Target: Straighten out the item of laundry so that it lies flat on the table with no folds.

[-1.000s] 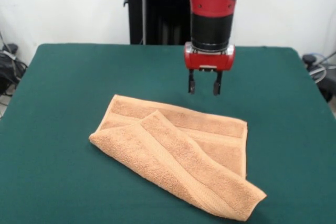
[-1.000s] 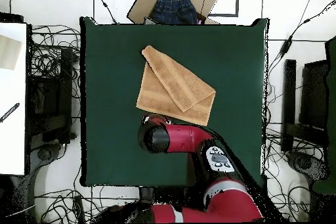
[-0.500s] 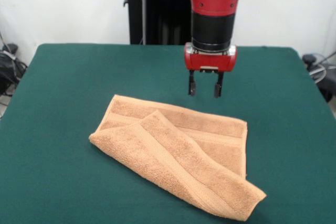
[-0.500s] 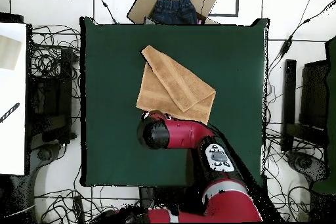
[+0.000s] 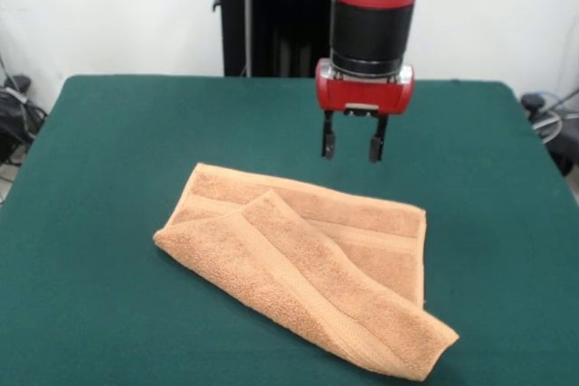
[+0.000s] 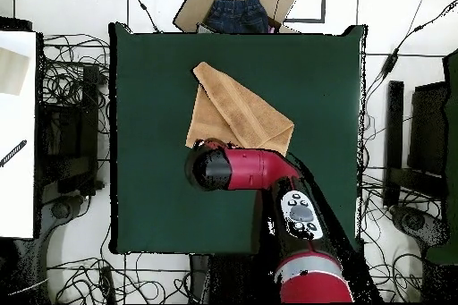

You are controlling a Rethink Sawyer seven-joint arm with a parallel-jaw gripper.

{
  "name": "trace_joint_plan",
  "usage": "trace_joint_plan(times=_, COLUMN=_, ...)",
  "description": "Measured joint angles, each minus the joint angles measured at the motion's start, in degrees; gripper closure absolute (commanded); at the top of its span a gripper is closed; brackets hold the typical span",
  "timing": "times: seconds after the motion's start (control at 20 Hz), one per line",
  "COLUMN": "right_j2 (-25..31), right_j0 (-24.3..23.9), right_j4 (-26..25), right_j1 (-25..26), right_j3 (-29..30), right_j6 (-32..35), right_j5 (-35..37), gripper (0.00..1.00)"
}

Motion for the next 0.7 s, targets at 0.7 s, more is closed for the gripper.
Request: trace_joint_plan(times=0.7, right_j2=0.0, right_j0=-0.7, right_j4=0.0, right_j1=3.1, right_j3=-6.7, right_j6=0.0, right_j5=1.0, gripper=0.0)
